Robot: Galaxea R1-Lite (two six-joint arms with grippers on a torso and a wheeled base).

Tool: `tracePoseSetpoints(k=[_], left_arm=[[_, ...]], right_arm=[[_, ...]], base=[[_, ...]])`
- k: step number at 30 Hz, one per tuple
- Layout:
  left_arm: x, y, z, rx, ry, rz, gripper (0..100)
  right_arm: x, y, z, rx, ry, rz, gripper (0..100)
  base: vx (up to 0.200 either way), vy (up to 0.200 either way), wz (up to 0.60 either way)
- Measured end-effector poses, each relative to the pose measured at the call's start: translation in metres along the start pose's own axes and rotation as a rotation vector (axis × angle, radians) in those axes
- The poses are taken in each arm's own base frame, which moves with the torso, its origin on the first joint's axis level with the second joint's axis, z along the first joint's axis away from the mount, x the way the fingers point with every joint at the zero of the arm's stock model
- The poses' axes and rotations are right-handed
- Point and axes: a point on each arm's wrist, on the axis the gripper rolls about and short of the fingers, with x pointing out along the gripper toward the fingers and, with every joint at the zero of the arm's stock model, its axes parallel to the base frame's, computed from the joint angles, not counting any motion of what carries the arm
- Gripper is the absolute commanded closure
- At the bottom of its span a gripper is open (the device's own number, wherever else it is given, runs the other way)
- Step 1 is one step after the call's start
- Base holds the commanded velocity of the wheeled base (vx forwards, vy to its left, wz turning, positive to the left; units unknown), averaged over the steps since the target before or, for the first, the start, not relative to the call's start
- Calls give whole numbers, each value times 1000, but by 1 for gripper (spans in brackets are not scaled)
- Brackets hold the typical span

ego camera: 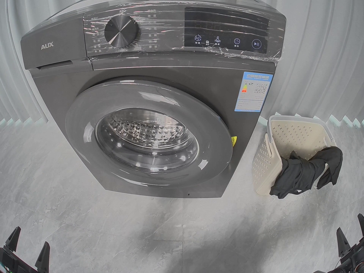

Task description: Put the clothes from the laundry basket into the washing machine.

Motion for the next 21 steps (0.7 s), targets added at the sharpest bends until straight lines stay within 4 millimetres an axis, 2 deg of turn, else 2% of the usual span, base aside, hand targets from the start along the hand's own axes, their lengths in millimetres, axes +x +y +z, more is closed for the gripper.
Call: tracePoseSetpoints(k=[18, 21], left_arm=[[0, 0, 0, 0, 0, 0, 0], [0, 0, 0, 1, -1, 0, 0]], right_arm=[[0, 0, 0, 0, 0, 0, 0], [0, 0, 0, 0, 0, 0, 0]], base=[[0, 200, 0], [0, 0, 0]])
